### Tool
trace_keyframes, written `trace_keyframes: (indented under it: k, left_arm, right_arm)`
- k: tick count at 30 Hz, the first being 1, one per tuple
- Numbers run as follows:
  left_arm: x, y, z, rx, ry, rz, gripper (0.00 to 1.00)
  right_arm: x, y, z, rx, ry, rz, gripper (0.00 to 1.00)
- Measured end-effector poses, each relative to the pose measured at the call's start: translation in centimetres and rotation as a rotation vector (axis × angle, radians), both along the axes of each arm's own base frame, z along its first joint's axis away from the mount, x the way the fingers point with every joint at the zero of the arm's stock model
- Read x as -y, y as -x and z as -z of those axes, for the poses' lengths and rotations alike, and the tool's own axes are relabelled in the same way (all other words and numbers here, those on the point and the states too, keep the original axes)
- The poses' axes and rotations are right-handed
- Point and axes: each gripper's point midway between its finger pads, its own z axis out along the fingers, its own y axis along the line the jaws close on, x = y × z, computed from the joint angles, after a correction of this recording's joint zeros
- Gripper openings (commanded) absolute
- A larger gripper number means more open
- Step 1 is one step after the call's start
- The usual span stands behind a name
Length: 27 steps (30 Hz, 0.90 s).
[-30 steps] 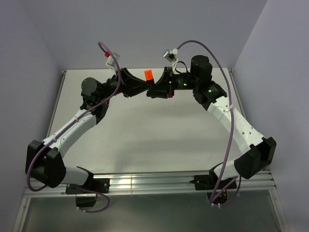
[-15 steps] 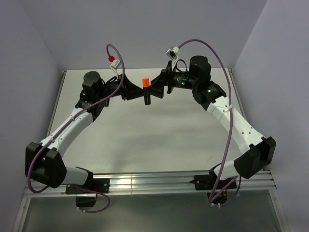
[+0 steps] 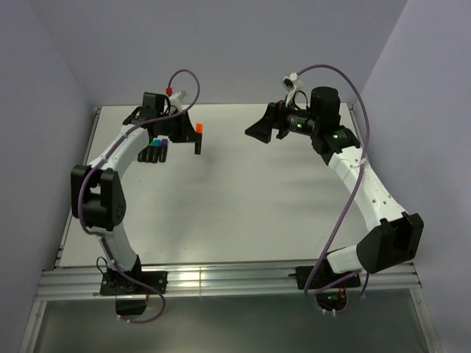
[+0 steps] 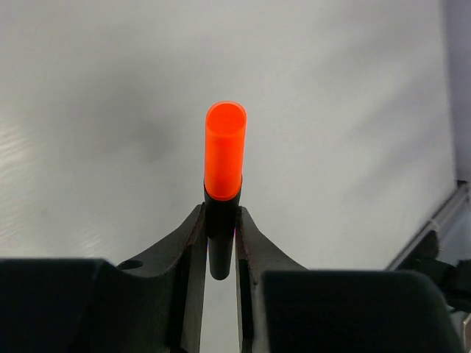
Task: Insert the pens into the pen caps
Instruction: Place the pen at the center of the board.
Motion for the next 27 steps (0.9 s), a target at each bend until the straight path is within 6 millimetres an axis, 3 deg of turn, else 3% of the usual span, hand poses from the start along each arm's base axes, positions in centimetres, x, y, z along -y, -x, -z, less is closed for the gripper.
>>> trace_keyframes:
  k: [3,6,10,14,21,27]
  left_arm:
    - [-2.5,-1.1,5.5,-0.134,-0.085,-0.069,0.00]
    - [-4.9,-2.8,8.7,-0.211,-0.157,-0.135,0.00]
    - [-7.3,-5.6,10.3,-0.222,-0.211,-0.196,0.00]
    - [-8.8,-7.1,11.8,-0.239,-0.246,-0.220,0.00]
    - [-10.4,-7.6,14.6,-0.287,-0.289,-0.239,0.00]
    - [-11.0,-7.2,15.7,-0.320,-0.311,-0.244,0.01]
  right_arm:
    - [0.5,0.2,-0.1,0.011,0.005,0.006,1.00]
    - [0.6,0.5,-0.3,0.026,0.008,0.005,1.00]
    - [0.7,0.5,0.0,0.025,0.014,0.004,1.00]
    - [0.8,0.5,0.5,0.011,0.020,0.005,1.00]
    - [0.8,0.5,0.6,0.008,0.021,0.005,1.00]
    - [0.8,0.6,0.6,0.006,0.022,0.005,1.00]
